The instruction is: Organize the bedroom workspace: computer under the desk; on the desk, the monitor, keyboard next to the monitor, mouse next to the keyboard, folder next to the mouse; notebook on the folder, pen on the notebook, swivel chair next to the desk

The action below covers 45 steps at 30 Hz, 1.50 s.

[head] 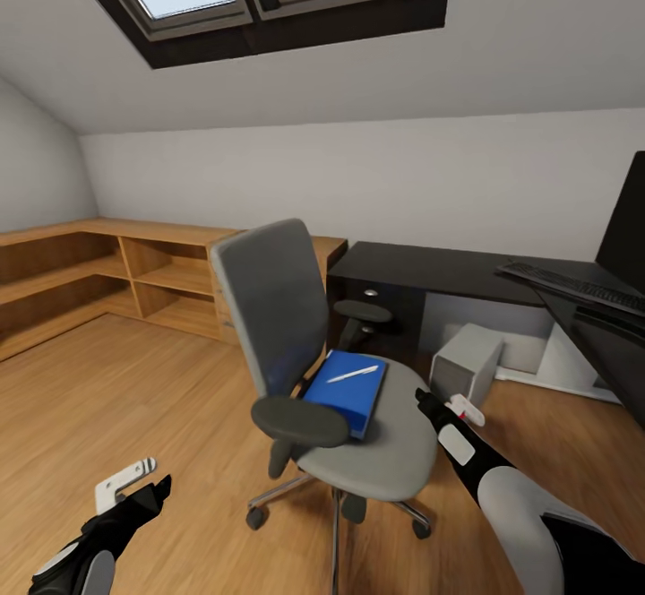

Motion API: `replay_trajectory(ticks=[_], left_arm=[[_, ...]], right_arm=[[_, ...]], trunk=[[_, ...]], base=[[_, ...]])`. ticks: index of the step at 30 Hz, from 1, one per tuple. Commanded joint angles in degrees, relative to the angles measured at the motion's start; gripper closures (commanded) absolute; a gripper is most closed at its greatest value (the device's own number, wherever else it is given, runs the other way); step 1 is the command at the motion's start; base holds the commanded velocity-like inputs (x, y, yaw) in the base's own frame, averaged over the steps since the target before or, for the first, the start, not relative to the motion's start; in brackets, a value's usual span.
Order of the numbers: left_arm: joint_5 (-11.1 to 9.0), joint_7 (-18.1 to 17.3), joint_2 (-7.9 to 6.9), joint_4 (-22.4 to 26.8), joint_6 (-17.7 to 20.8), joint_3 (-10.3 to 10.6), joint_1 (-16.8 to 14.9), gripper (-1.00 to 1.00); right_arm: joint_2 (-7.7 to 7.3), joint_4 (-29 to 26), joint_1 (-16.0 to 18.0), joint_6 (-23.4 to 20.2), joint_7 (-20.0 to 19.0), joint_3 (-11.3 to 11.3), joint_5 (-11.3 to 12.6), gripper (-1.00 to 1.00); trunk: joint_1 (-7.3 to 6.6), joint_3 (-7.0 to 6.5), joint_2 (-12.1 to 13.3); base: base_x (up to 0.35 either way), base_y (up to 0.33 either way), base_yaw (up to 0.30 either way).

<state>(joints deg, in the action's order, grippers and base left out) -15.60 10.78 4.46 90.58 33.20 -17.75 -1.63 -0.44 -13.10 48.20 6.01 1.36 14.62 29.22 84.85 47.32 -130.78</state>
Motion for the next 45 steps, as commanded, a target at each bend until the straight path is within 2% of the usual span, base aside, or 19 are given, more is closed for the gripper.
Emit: replay_trajectory(ticks=[1,4,14,26,34,38,45], left_arm=[[-0.62,0.4,-0.15,0.07,0.22,-0.11,-0.04,-1.0],[-0.66,0.47,-0.72,-0.14,0.12,-0.2,-0.04,-1.0],[-0.66,0.41,-1.21,-3.39,-0.05,-0.4,-0.04,-1.0],[-0.64,0.3,-1.37,-3.71,-0.07,-0.47,-0.04,-1.0],[-0.66,0.29,-1.38,-3.62,-0.07,-0.84,-0.04,-1.0],[-0.66,0.29,-1.38,-3.54,-0.07,-1.07,-0.04,-1.0],[-0.66,0.29,-1.35,-1.57,0.14,-1.32,0.01,-1.0]], right_arm=[[-0.03,0.04,0.04,0.2,0.14,-0.29,0.6,-1.0],[-0.18,0.12,0.04,0.18,0.14,-0.29,0.59,-1.0],[-1.35,0.32,0.01,-0.08,0.26,-0.23,0.93,-1.0],[-2.17,0.47,0.0,-0.43,0.23,-0.24,4.59,-1.0],[-2.74,0.66,0.0,-0.8,0.29,-0.27,5.49,-1.0],[-2.78,0.89,0.0,-1.98,0.28,-0.23,5.64,-1.0],[-2.89,0.97,0.02,-6.72,0.24,-0.15,5.91,-1.0]], trunk=[[0.01,0.06,-0.03],[0.01,0.06,-0.03],[0.01,0.06,-0.03],[0.01,0.06,-0.03],[0.01,0.06,-0.03],[0.01,0.06,-0.03],[0.01,0.06,-0.03]], base=[[0.256,0.0,0.0],[0.236,0.0,0.0],[0.068,0.0,0.0],[0.13,0.0,0.0],[0.025,0.0,0.0],[0.006,0.0,0.0],[0.002,0.0,0.0]])
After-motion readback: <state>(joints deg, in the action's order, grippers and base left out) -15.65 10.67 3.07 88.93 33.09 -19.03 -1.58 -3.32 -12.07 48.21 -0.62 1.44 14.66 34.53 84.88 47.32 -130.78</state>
